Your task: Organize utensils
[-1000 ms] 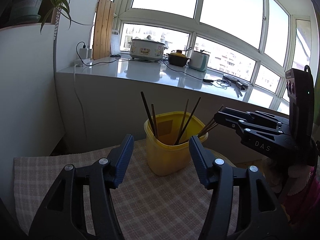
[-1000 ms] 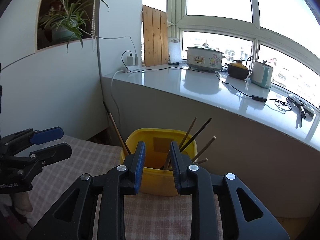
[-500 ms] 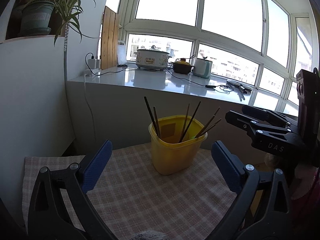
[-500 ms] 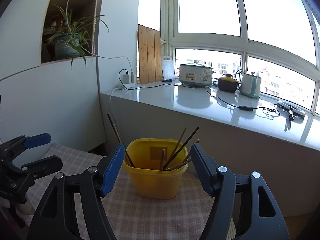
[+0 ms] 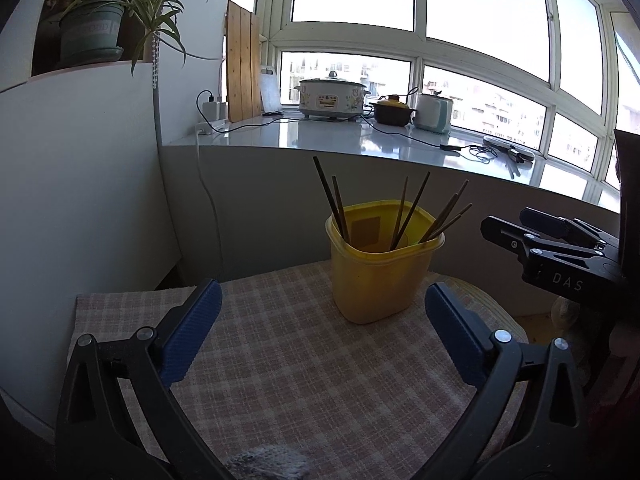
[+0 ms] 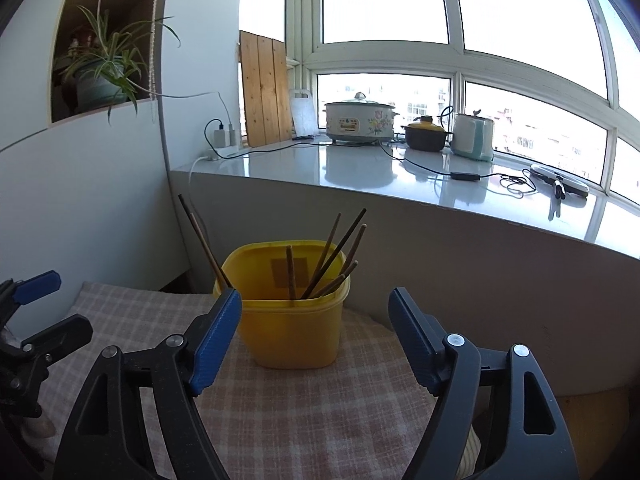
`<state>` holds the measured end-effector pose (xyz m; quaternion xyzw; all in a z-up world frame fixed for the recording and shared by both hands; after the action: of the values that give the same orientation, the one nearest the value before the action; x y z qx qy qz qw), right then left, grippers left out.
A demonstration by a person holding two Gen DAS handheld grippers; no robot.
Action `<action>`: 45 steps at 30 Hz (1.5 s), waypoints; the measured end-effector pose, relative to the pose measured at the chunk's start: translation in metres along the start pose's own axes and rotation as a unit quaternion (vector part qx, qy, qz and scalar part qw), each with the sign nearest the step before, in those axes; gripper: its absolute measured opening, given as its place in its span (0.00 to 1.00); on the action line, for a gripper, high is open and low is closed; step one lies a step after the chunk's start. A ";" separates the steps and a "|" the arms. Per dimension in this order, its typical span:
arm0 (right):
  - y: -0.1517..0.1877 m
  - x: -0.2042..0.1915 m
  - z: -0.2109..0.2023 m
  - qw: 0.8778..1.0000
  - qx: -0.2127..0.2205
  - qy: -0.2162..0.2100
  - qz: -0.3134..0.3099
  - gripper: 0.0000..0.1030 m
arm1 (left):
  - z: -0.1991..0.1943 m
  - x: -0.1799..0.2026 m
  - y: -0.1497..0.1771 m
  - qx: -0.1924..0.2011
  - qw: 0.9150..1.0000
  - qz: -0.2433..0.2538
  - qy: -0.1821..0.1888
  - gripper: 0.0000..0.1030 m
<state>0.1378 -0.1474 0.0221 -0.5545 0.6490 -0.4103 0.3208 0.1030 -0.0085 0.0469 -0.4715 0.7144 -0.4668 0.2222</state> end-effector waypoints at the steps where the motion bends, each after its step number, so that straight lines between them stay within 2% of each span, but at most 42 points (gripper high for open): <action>1: 0.001 0.000 0.000 1.000 -0.001 0.000 0.001 0.75 | -0.001 0.000 0.000 0.001 1.000 0.001 -0.004 1.00; 16: 0.001 0.001 0.002 1.000 0.002 0.007 -0.002 0.78 | -0.005 -0.005 0.000 0.006 1.000 -0.002 -0.024 1.00; 45: 0.003 0.002 0.007 1.000 -0.004 0.006 -0.002 0.78 | -0.002 -0.009 0.003 0.005 1.000 -0.001 -0.030 1.00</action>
<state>0.1423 -0.1500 0.0163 -0.5543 0.6518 -0.4115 0.3140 0.1041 0.0004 0.0443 -0.4843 0.7049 -0.4565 0.2454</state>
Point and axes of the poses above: each gripper's, at about its wrist camera, not at the fingertips, and z roughly the way its jaws point, x to its right, y to its underside, the point moved 4 cm from there along z, roughly the way its jaws point, and after that the axes turned 8 degrees about y, right-handed, at the moved point
